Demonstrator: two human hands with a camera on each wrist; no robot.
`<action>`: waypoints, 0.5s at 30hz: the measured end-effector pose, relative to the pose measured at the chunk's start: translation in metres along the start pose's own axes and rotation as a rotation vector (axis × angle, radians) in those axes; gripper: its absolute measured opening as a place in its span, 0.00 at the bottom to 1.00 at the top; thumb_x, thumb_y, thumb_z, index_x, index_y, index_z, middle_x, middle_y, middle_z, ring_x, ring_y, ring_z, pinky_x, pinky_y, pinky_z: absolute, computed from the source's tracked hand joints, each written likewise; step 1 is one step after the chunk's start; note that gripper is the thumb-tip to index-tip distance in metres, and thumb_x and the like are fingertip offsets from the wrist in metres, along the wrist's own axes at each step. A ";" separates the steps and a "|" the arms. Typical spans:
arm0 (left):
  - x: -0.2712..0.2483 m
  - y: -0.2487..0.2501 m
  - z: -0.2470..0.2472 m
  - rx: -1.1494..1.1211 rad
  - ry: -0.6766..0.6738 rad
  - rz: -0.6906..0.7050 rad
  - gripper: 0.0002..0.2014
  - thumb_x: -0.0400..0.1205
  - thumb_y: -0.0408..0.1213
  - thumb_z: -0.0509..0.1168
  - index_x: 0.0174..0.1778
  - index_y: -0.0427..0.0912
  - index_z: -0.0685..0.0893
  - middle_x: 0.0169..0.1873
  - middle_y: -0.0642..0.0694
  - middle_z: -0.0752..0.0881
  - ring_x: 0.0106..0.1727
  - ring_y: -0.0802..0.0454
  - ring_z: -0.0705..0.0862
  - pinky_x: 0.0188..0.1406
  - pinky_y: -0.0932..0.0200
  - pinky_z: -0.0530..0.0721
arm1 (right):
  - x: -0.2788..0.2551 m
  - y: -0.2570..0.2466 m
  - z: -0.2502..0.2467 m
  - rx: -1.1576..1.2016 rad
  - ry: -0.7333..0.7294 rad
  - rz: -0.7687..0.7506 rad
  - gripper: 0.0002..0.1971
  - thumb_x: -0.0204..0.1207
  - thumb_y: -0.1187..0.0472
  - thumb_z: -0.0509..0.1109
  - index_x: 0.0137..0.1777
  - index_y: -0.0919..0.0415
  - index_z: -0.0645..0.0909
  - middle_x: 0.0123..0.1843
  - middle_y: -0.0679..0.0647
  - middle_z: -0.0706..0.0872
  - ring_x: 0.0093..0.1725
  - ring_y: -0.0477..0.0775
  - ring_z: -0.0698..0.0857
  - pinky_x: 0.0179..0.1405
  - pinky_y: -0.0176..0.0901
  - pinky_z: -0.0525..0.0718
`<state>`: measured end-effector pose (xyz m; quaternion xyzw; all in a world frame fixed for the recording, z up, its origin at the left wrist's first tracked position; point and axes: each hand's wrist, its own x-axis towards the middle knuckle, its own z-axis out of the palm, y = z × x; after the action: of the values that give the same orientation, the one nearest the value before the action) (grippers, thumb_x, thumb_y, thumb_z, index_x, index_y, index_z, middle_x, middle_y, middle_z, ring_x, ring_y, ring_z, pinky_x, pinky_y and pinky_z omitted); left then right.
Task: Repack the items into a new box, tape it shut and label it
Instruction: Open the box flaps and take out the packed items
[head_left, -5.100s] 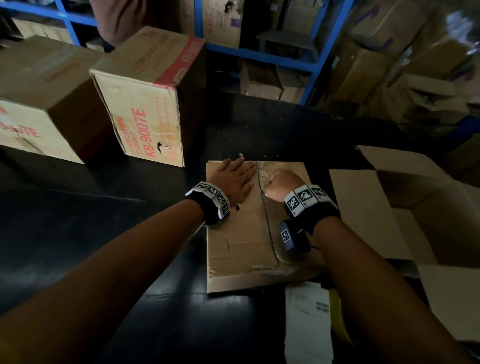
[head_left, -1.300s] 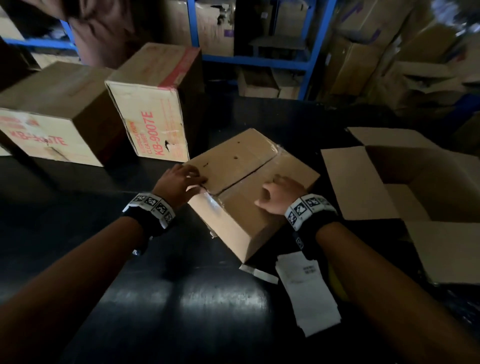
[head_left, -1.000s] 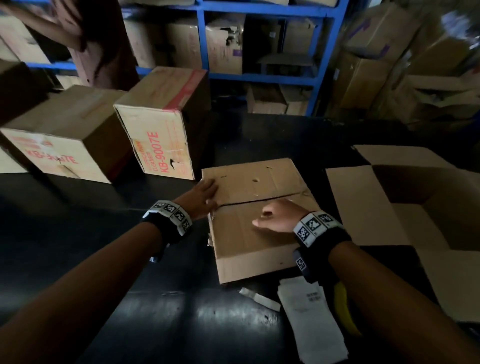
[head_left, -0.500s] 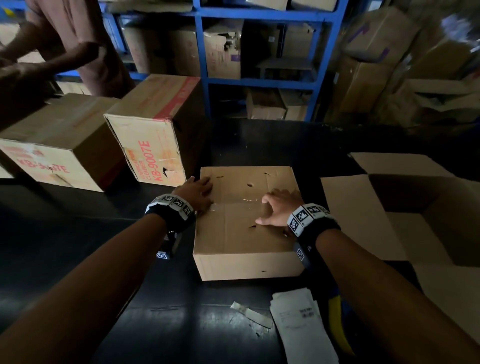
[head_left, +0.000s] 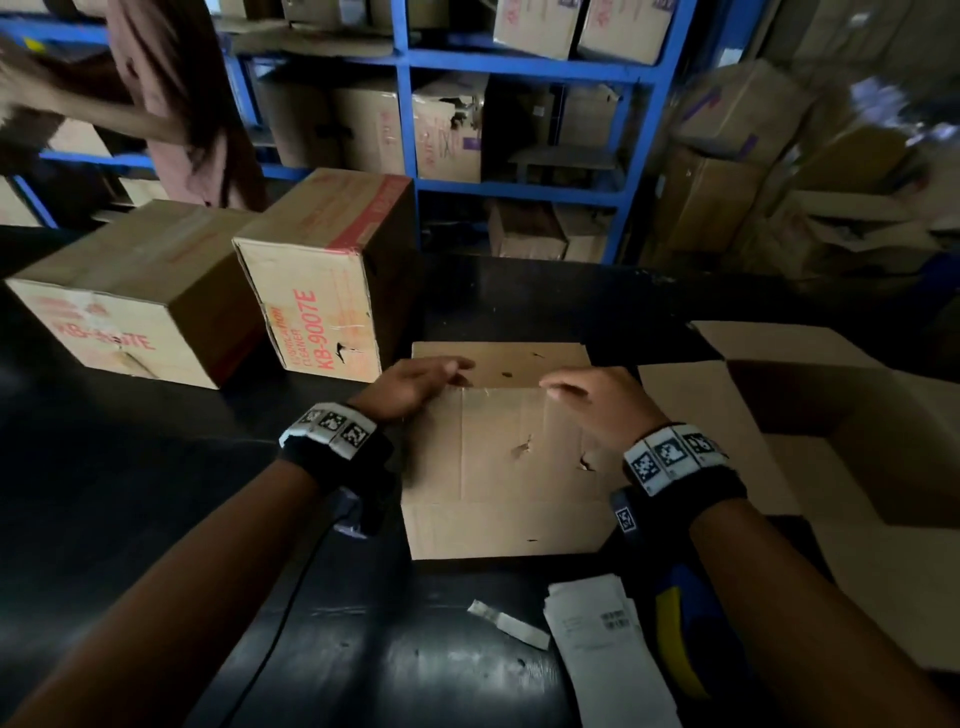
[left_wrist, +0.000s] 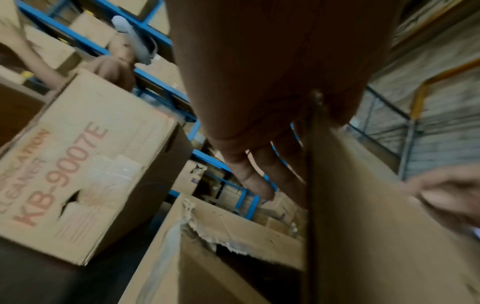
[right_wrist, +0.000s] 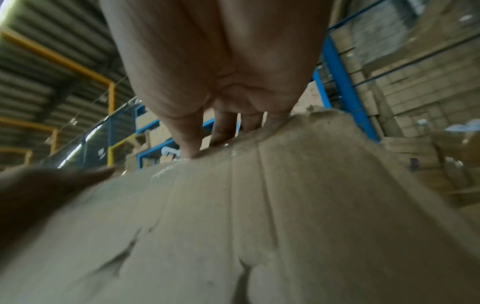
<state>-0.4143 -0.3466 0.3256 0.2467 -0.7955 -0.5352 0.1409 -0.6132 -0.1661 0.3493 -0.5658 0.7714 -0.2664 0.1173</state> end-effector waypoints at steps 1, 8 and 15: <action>-0.009 0.000 0.004 0.046 -0.031 0.047 0.13 0.85 0.47 0.56 0.58 0.51 0.84 0.56 0.53 0.86 0.56 0.71 0.81 0.63 0.70 0.74 | -0.005 -0.004 -0.004 0.032 0.016 0.012 0.12 0.81 0.58 0.65 0.60 0.55 0.87 0.58 0.48 0.90 0.60 0.45 0.86 0.65 0.41 0.81; -0.054 0.015 0.015 0.023 -0.063 0.185 0.13 0.83 0.44 0.60 0.38 0.55 0.89 0.32 0.64 0.87 0.36 0.70 0.82 0.41 0.73 0.77 | -0.041 -0.038 -0.035 -0.014 -0.144 0.078 0.12 0.79 0.55 0.68 0.58 0.54 0.88 0.57 0.47 0.90 0.58 0.43 0.84 0.66 0.42 0.79; -0.103 0.004 0.026 0.240 -0.342 0.138 0.33 0.65 0.77 0.58 0.57 0.61 0.84 0.55 0.58 0.85 0.57 0.70 0.80 0.57 0.77 0.74 | -0.082 -0.022 -0.028 0.033 -0.435 0.111 0.15 0.71 0.44 0.73 0.55 0.45 0.89 0.56 0.42 0.90 0.57 0.35 0.84 0.63 0.35 0.79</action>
<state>-0.3420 -0.2689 0.3230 0.1123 -0.8809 -0.4597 0.0100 -0.5815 -0.0859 0.3749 -0.5645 0.7535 -0.1440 0.3046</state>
